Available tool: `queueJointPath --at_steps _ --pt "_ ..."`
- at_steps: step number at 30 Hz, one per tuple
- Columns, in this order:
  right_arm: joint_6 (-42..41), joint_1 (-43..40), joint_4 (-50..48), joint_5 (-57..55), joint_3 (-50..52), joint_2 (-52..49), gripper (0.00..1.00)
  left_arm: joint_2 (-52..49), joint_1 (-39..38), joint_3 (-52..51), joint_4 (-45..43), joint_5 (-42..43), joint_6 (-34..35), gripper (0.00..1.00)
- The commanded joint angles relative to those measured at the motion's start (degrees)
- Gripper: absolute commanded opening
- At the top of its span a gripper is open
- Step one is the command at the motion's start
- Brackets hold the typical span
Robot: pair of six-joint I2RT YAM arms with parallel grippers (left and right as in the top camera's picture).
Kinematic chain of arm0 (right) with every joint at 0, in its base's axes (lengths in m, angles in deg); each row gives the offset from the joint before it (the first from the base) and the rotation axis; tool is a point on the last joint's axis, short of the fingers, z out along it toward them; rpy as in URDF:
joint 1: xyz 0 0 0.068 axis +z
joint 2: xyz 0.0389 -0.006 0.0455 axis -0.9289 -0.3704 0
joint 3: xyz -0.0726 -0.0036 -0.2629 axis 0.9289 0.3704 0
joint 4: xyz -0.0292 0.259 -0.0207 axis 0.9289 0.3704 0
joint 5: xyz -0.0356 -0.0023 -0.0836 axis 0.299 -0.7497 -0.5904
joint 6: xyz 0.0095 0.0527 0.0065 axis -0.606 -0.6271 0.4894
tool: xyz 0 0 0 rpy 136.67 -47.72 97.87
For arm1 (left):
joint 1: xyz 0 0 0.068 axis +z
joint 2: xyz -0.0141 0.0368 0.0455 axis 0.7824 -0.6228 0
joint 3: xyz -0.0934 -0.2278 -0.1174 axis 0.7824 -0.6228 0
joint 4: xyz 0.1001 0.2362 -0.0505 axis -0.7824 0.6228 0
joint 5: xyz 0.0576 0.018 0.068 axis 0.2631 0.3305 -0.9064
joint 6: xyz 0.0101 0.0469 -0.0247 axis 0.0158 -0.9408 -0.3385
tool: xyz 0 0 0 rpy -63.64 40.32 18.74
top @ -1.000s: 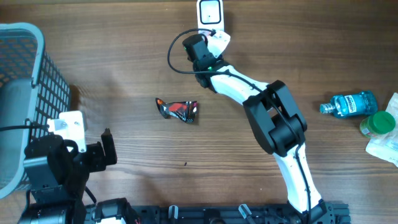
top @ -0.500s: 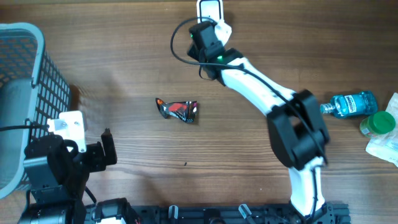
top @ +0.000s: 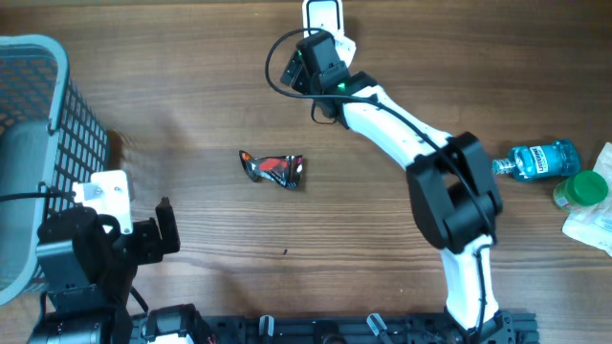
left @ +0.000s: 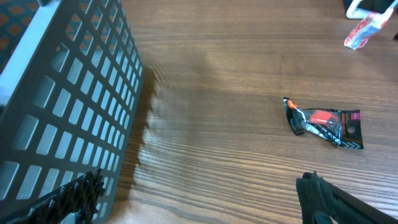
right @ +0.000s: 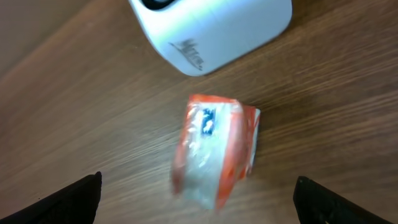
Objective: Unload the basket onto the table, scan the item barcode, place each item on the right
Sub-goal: 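Carry the tissue pack right and lower it near the bottle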
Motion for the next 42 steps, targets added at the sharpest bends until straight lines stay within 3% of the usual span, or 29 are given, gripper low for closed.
queueJointPath --at_steps 1,3,7,13,16,18,22,26,30,35,37,39,42 --pt "-1.8 0.1 -2.3 -2.9 -0.2 -3.0 0.97 0.1 -0.3 0.0 -0.2 -0.8 -0.9 1.00" --pt "-2.0 0.1 -2.7 -6.2 -0.2 -3.1 0.88 0.1 -0.3 0.0 -0.2 -0.7 -0.9 1.00" --pt "-1.6 0.1 -4.6 -7.0 -0.2 -4.1 0.60 0.1 -0.3 0.0 -0.2 -0.8 -0.9 1.00" --pt "-1.8 0.1 -5.0 -6.5 -0.2 -6.9 0.57 0.1 -0.3 0.0 -0.2 -0.7 -0.9 1.00" --pt "-1.9 0.1 -5.0 -6.5 -0.2 -7.1 0.33 0.1 -0.4 0.0 -0.2 -0.7 -0.9 1.00" --pt "-2.0 0.1 -5.0 -5.1 -0.2 -7.1 0.24 0.1 -0.4 0.0 -0.2 -0.8 -0.9 1.00" --pt "-3.7 0.1 -4.9 3.6 -0.3 -5.3 0.18 0.1 -0.3 0.0 -0.2 -0.7 -0.9 1.00" --pt "-16.2 -2.9 -4.9 19.0 -0.3 1.7 0.16 0.1 -0.3 0.0 -0.2 -0.8 -0.9 1.00" --pt "-36.8 -10.0 -12.0 36.2 -0.3 3.1 0.15 0.1 -0.3 0.0 -0.2 -0.8 -0.9 1.00" --pt "-56.4 -13.4 -22.5 35.0 -0.3 0.7 0.14 0.1 -0.3 0.0 -0.2 -0.7 -0.9 1.00" --pt "-65.4 -13.4 -32.3 36.5 -0.3 -2.4 0.13 0.1 -0.4 0.0 -0.2 -0.7 -0.9 1.00" --pt "-67.6 -13.4 -41.1 36.2 -0.8 -5.7 0.09 0.1 -0.3 0.0 -0.2 -0.8 -0.9 1.00" --pt "-67.6 -13.4 -39.3 33.9 -3.2 -8.7 0.06 0.1 -0.3 0.0 -0.2 -0.7 -0.9 1.00"
